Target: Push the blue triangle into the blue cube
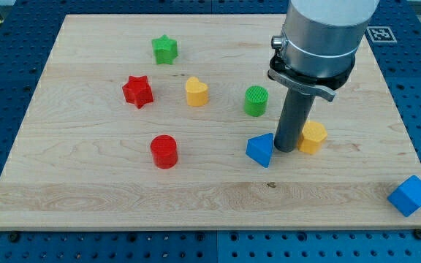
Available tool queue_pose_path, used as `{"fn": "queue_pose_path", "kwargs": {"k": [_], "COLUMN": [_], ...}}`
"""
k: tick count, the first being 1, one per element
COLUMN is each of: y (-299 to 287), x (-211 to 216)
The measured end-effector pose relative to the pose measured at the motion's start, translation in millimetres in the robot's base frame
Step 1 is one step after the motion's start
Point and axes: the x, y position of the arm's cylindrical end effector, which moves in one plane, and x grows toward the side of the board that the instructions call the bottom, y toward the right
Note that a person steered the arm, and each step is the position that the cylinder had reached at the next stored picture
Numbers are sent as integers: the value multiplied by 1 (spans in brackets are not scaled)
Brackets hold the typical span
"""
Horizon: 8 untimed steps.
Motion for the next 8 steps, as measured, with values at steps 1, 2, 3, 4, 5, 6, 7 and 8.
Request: {"fn": "queue_pose_path", "kwargs": {"k": [1,2,3,4,5,6,7,8], "y": [0,0,-21,-52,-53,-47,-23,9], "x": [-1,-19,-35,-35,-27,0,9,21]}}
